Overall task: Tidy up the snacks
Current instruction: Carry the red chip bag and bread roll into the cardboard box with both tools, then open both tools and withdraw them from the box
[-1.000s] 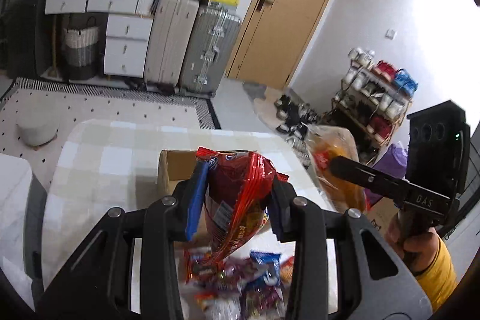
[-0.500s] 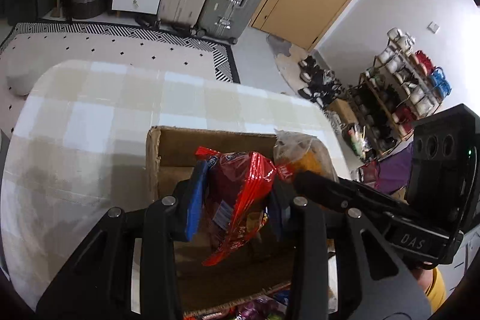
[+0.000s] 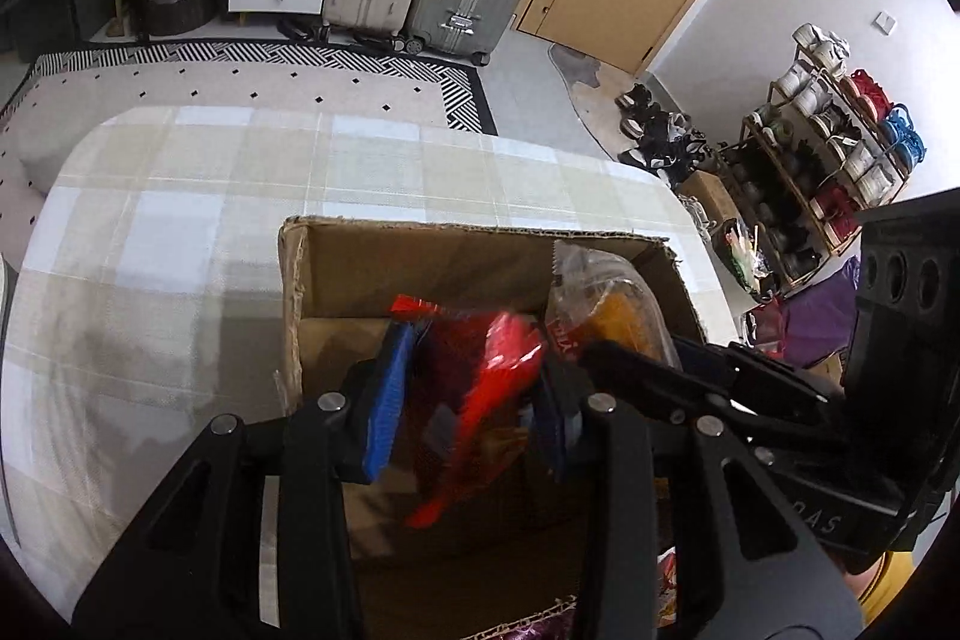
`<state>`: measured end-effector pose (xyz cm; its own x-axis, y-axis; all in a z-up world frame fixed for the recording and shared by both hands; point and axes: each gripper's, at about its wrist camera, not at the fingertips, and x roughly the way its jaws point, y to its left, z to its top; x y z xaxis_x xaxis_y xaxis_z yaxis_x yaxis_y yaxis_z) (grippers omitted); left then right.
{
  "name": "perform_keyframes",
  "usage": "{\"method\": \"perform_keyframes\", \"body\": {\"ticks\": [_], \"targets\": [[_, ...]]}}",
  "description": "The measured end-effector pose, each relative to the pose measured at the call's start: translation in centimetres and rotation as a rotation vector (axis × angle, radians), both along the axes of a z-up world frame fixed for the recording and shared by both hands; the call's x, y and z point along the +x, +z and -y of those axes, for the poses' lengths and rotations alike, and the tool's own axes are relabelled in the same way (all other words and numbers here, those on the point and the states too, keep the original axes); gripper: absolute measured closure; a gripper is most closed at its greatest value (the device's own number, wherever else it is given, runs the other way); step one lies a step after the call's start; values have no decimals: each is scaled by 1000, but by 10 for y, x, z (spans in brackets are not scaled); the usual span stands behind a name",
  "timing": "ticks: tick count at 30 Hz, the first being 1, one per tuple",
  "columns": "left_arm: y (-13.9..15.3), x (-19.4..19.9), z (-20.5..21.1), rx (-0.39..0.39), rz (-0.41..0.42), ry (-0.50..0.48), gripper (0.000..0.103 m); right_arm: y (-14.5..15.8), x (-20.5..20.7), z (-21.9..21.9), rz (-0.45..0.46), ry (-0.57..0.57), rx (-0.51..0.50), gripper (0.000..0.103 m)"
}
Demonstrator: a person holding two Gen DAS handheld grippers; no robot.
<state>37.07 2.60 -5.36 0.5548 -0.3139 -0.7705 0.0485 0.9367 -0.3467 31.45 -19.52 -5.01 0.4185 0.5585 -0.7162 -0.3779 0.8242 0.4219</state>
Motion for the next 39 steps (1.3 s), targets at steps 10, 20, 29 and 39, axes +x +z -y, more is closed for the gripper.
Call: {"method": "perform_keyframes", "body": {"ticks": [10,20,29,39], "targets": [[21,-21,2,114,-15,54,46,23,-16,7,64,-14,-34,57],[103,-128,2,156,305,84,19,98,-103,22,321,-31,-117,30],[168,-259,11,185,500,127,1,170,-224,43,591,-63,-89,1],[182,-398,6,131,655,193,1,188,-353,60,734,-105,-52,0]]}}
